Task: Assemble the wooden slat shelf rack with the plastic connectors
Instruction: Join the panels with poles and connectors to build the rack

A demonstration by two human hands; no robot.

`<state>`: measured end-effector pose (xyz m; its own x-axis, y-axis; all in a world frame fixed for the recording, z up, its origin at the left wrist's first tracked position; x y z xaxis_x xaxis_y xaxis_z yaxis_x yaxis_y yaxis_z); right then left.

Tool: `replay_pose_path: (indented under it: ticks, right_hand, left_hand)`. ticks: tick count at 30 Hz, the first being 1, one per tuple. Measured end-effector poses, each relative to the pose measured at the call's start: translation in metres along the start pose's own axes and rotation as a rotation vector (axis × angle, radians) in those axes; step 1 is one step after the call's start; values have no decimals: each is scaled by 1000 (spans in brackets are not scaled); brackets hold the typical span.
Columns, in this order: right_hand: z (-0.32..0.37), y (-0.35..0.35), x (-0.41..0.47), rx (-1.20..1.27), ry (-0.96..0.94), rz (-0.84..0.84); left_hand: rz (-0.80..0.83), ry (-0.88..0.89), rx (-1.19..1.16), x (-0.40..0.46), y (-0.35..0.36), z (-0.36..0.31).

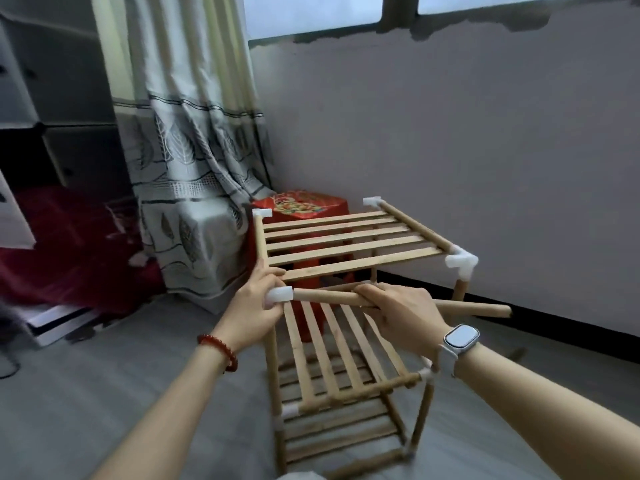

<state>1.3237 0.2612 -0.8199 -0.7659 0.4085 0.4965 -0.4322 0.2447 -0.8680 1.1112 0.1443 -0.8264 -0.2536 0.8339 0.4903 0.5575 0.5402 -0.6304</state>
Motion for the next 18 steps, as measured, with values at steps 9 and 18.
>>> replay_pose_path:
  ticks: [9,18]
  right_hand:
    - [-8,4,17,-148,-113,-87]
    - [2,-8,46,36,-110,212]
  left_hand:
    - [-3,-72,-326,-4,1,9]
    - [-336,-229,-594,3,23,-6]
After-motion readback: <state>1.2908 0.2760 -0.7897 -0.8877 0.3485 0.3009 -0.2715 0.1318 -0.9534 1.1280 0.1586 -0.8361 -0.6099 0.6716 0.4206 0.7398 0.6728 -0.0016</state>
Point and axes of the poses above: each hand's wrist, its own x-axis towards the middle knuckle, its own y-axis out of the palm, z = x × y, the point moved 1 cm from there along x, towards the middle knuckle, and after that the axes turned 3 degrees about y, right-handed, at the moved point
